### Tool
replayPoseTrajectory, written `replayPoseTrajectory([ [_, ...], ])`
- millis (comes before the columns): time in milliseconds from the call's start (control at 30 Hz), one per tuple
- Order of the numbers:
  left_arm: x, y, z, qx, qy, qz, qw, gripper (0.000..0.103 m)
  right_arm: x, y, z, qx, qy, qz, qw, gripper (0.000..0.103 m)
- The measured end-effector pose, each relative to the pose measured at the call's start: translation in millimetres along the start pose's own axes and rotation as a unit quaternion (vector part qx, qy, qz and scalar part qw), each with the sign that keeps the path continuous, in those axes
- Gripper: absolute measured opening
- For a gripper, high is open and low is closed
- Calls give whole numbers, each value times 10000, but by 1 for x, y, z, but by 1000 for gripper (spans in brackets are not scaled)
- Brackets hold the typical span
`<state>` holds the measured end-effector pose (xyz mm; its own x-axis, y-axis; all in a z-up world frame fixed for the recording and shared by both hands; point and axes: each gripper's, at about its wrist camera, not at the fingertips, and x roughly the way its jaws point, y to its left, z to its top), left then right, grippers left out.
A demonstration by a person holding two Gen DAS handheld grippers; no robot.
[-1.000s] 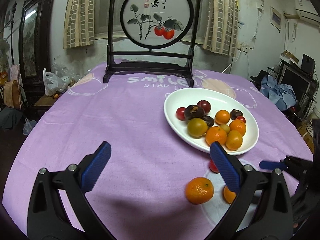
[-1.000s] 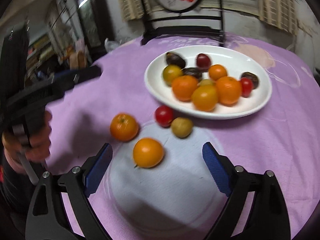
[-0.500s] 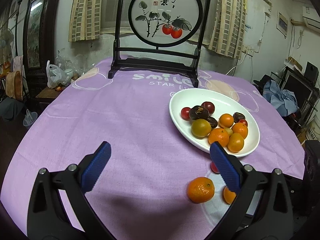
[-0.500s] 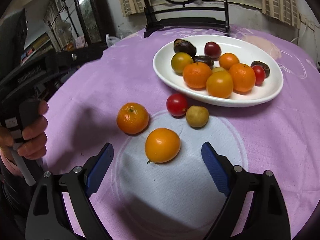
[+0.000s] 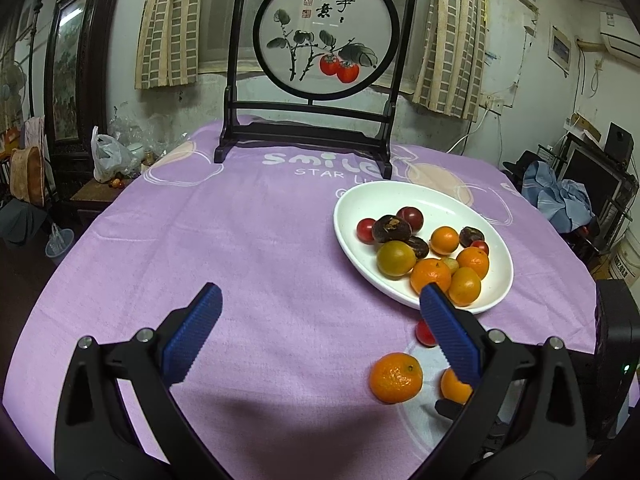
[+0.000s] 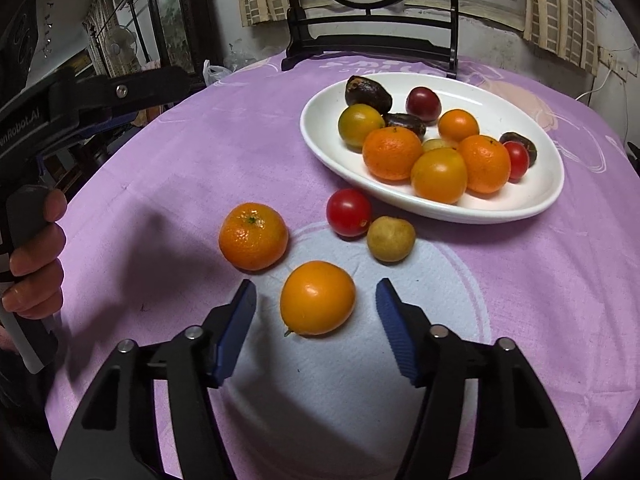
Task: Organize fruits
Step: 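Grasp an orange with the right tool while the left tool grasps a mandarin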
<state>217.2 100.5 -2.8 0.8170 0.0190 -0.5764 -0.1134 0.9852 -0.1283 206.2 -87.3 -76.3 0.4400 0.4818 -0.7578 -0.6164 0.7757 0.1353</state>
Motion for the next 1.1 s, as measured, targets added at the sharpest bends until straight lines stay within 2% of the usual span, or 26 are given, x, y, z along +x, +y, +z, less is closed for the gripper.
replayPoseTrajectory([
  [167, 2, 4, 0, -71, 58, 28, 10000, 101, 4, 4, 0, -82, 41, -53, 9999, 60],
  [333, 3, 3, 0, -47, 101, 76, 9999, 101, 7, 5, 0, -103, 94, -160, 9998, 51],
  [433, 4, 3, -1, -18, 99, 121, 9999, 101, 7, 5, -1, -121, 90, -222, 9996, 40],
  [733, 11, 2, -5, 103, 256, 208, 9994, 101, -2, -3, 0, 40, 30, -97, 9999, 38],
  [967, 23, -18, -20, 645, 602, -16, 9961, 101, -36, -30, 7, 584, -458, -152, 9971, 38],
  [1100, 27, -39, -32, 1059, 796, -372, 9905, 101, -40, -47, 5, 957, -463, -253, 9940, 38],
])
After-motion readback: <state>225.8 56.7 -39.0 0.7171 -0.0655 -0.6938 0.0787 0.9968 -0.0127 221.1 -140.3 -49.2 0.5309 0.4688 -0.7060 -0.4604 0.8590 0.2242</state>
